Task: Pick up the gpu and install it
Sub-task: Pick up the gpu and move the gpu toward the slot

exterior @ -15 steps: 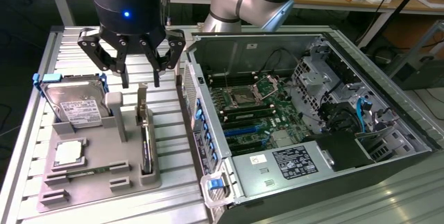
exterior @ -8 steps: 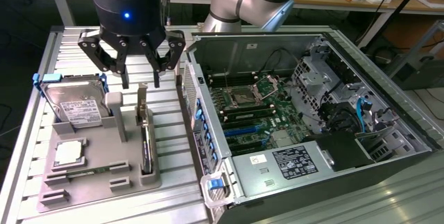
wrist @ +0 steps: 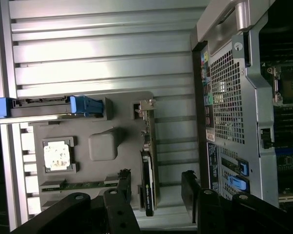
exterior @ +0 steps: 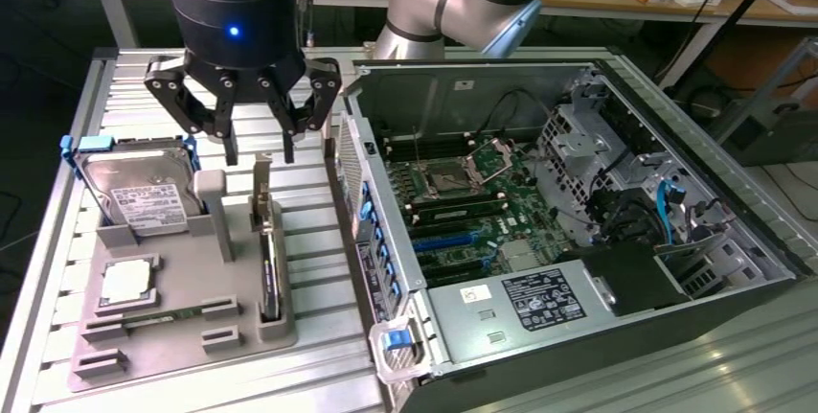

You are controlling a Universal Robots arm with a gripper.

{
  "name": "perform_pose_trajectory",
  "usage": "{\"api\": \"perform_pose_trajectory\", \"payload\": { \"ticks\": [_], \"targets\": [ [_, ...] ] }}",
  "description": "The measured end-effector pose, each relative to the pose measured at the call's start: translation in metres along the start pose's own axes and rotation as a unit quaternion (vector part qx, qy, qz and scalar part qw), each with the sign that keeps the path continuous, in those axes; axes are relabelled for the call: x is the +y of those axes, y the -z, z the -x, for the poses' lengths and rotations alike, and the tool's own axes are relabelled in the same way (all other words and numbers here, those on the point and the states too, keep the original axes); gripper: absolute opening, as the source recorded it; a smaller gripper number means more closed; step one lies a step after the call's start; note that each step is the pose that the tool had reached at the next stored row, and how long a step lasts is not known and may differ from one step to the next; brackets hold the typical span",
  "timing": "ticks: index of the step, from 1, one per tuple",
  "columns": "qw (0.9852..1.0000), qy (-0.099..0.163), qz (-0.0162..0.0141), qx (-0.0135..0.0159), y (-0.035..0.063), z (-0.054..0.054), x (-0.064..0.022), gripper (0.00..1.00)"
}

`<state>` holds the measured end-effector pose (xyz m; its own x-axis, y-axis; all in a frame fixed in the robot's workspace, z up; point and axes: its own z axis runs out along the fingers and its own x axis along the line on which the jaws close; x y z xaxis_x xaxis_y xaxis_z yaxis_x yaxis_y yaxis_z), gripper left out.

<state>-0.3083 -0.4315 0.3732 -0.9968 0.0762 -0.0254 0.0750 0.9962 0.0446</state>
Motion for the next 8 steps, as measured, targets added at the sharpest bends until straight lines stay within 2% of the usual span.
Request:
{"api": "perform_pose_trajectory", "payload": {
  "ticks": [8],
  "targets": [
    [1.0000,0.000,0.0000,0.0000,-0.0019,0.0000,-0.0001,0.54]
  ]
}}
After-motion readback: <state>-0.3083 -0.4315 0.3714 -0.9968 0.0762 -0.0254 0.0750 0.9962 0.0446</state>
